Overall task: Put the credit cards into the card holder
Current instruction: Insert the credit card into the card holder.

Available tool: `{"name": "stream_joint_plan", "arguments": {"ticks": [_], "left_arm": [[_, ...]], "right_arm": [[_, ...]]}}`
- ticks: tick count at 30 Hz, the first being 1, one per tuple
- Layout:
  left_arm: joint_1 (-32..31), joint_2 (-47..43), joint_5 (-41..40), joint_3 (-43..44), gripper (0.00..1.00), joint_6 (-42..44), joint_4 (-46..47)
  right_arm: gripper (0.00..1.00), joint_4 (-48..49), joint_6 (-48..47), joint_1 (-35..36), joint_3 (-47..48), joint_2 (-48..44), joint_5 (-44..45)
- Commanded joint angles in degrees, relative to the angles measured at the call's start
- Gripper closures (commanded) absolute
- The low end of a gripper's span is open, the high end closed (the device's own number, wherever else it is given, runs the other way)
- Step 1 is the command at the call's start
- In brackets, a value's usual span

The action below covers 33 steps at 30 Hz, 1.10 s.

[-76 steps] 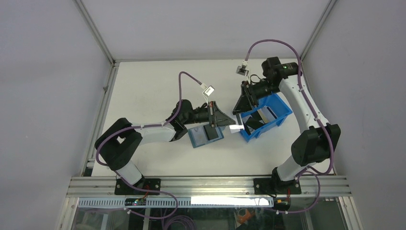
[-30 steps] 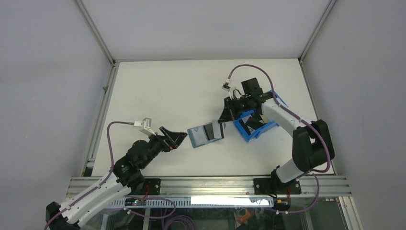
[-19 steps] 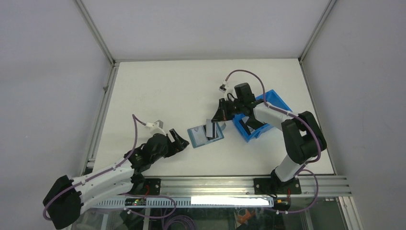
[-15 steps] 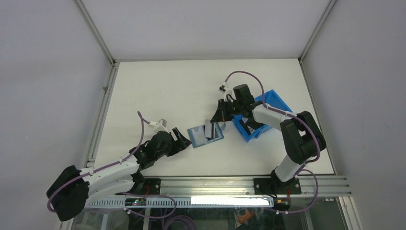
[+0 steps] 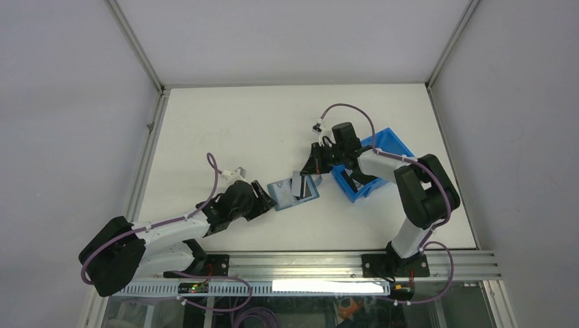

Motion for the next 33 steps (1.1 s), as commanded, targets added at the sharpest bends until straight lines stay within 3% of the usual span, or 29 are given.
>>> {"name": "stream_joint_plan", "arguments": {"ticks": [1,11,26,33], "left_arm": [[0.4,3.1,2.5,3.7,0.45,-1.3,1.8],[1.5,9.1,1.3,10.4,0.59,-0.7,-10.0],[6.7,18.5,7.2,16.9,0.61,5.2,-12.4],[7.4,22.7,6.5,21.4,0.72,7.8,-19.4]], "right_arm": [[1.0,2.6,-1.0,0.1,-1.0,-0.1,-0.9],[1.0,3.7,-0.7,0.2,-3.6,-0.3,-0.4],[1.0,7.3,3.7,0.6,-0.7,3.7,-0.6],[1.0,6.0,3.2,0.1,1.3,3.9,0.0]]}}
